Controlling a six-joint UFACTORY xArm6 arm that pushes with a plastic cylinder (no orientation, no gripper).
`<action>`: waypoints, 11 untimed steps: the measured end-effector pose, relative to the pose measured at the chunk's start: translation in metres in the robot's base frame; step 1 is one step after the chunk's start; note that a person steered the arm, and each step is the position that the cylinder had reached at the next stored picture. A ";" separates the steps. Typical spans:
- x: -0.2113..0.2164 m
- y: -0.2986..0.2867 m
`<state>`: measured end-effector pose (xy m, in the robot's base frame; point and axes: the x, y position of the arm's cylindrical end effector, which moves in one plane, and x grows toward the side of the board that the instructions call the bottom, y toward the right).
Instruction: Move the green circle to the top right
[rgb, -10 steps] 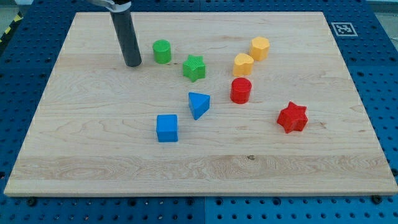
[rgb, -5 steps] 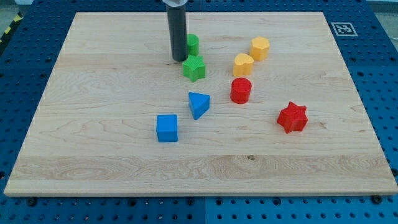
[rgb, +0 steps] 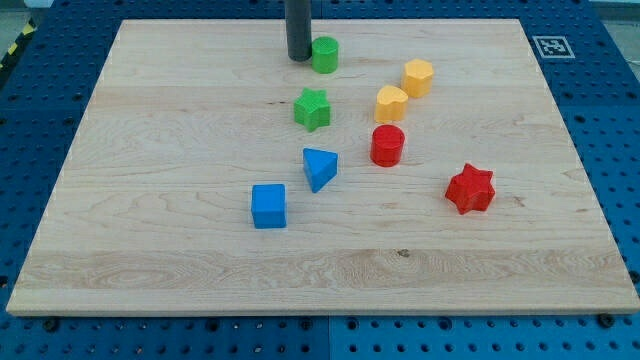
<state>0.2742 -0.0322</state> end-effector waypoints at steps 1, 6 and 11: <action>0.019 0.000; -0.023 0.055; -0.058 0.072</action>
<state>0.2167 0.0395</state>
